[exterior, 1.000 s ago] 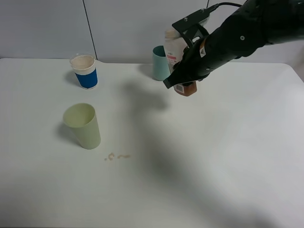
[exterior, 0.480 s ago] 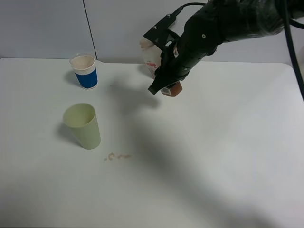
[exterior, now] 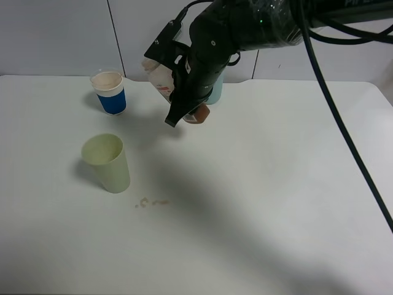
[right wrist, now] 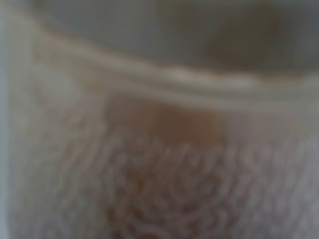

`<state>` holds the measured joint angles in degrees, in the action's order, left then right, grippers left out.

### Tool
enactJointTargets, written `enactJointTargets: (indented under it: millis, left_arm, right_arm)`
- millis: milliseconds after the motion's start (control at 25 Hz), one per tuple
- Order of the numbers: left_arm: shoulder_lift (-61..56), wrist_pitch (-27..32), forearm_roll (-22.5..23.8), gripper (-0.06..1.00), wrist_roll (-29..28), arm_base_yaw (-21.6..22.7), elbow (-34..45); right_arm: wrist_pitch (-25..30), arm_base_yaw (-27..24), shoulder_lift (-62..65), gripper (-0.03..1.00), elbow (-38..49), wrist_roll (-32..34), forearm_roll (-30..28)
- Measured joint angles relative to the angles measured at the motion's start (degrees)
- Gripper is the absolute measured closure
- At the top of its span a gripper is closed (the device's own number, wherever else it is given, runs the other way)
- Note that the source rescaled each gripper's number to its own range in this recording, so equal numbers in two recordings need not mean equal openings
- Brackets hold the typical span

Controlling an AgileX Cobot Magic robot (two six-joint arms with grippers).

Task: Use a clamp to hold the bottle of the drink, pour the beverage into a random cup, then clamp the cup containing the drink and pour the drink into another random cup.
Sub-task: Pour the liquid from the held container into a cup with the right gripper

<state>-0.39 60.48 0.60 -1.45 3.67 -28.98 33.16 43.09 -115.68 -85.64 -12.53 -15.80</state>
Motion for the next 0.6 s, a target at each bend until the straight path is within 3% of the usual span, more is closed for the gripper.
enactJointTargets:
  millis: [600]
  left_arm:
    - [0.0,0.0,0.0,-0.06,0.0,0.0,0.0]
  right_arm:
    - [5.52,6.22,-3.28,0.96,-3.05,-8.62,-3.4]
